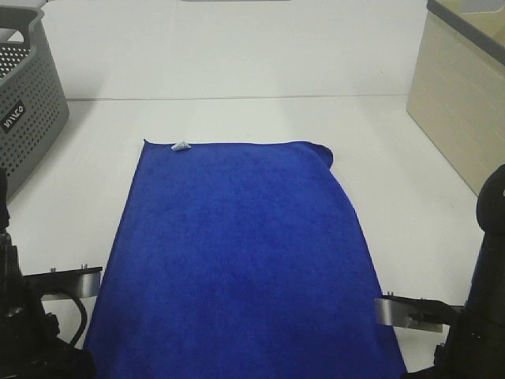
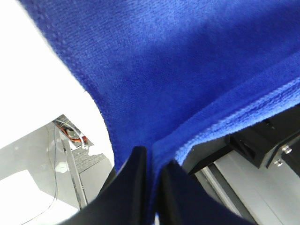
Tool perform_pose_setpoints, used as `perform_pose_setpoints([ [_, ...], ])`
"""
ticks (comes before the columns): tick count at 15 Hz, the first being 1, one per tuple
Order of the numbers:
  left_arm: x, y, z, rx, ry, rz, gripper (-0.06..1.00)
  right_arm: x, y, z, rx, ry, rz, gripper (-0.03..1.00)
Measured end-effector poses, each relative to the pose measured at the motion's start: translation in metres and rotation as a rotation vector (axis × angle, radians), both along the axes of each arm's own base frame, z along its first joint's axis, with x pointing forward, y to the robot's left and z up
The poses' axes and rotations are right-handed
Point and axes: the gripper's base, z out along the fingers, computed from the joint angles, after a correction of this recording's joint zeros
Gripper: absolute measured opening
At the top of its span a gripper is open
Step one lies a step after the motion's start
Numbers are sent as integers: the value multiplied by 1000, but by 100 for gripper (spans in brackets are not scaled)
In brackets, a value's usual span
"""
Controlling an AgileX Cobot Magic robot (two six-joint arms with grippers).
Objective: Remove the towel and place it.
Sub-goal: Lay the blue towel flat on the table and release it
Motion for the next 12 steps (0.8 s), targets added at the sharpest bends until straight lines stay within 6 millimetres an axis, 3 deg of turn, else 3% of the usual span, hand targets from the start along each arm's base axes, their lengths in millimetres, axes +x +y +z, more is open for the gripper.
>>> perform_pose_setpoints([
  [6,-1,-2,2,-9,29,25,56,0,2,0,15,2,-23,50],
  [8,-2,-2,2,-8,33,27,62,0,3,1,21,10,-34,57],
  [12,-2,-2,2,-8,32,28,63,-1,3,2,29,18,-27,59],
])
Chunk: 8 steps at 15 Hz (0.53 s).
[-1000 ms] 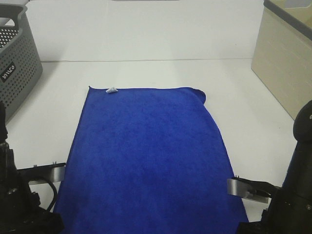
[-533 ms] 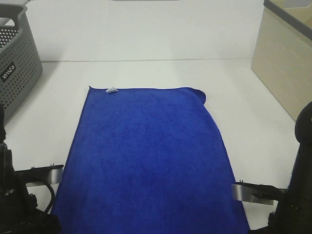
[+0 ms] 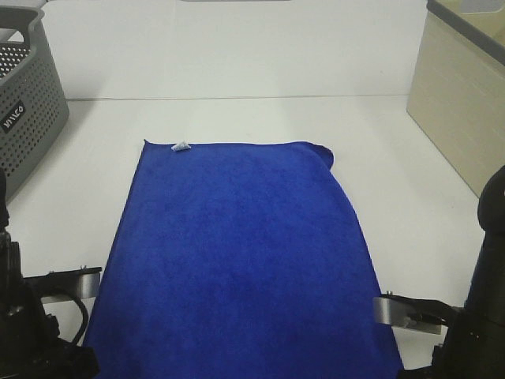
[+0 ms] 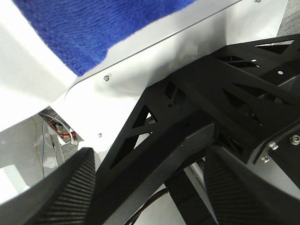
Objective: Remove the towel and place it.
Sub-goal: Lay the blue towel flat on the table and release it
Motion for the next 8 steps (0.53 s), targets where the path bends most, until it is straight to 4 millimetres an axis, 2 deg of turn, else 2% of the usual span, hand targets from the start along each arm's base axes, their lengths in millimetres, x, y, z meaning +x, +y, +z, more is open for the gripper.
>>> perform_pose_setpoints([
  [6,3,-2,11,-23,-36,-9,63,-2,0,3,-1,43,-4,59],
  [8,3,-2,16,-27,-51,-3,63,-2,0,2,-30,55,-32,63],
])
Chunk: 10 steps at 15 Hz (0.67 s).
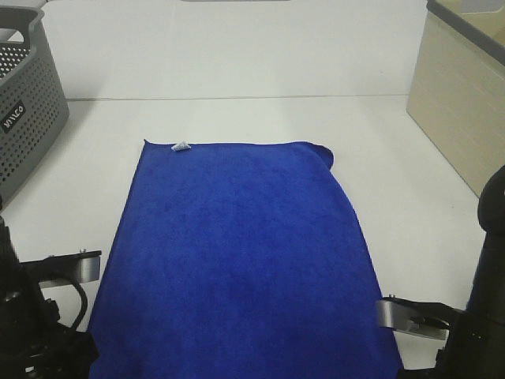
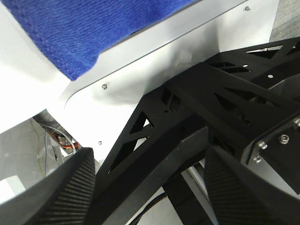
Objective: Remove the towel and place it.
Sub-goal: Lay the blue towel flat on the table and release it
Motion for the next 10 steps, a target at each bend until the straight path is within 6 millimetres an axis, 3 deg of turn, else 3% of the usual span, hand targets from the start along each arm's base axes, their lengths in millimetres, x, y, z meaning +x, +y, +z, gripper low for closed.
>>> perform_pose_setpoints([
  [4,-2,1,22,-37,-85,-7,63,3,1,16,2,-47,-16,72],
  [7,3,-1,47,-80,-182,-18,63,22,5,53,60,-169,38,72],
  [10,15,-3,71,-85,-285,-27,63,54,7,101,40,-434,61,72],
])
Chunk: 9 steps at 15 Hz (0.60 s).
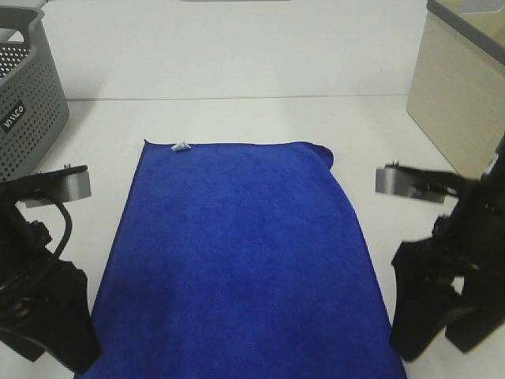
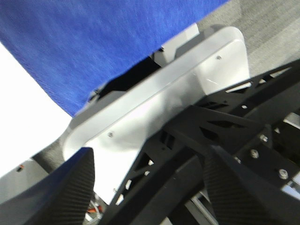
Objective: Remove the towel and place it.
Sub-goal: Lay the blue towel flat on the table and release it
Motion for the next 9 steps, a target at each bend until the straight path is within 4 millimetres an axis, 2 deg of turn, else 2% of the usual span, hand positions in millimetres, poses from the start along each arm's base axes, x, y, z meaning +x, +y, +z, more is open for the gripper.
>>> perform_pose_setpoints([
  [2,13,2,12,54,-72,-6,63,23,0,26,-26,-140,10,72],
  [5,46,5,33,186,-220,-18,63,58,6,64,-23,-296,5,72],
  [7,69,4,45,239,-307,-38,63,79,12,76,-15,-337,11,72],
  [9,95,0,54,262,-370,-42,63,108,9,78,-1,-351,-48,72],
])
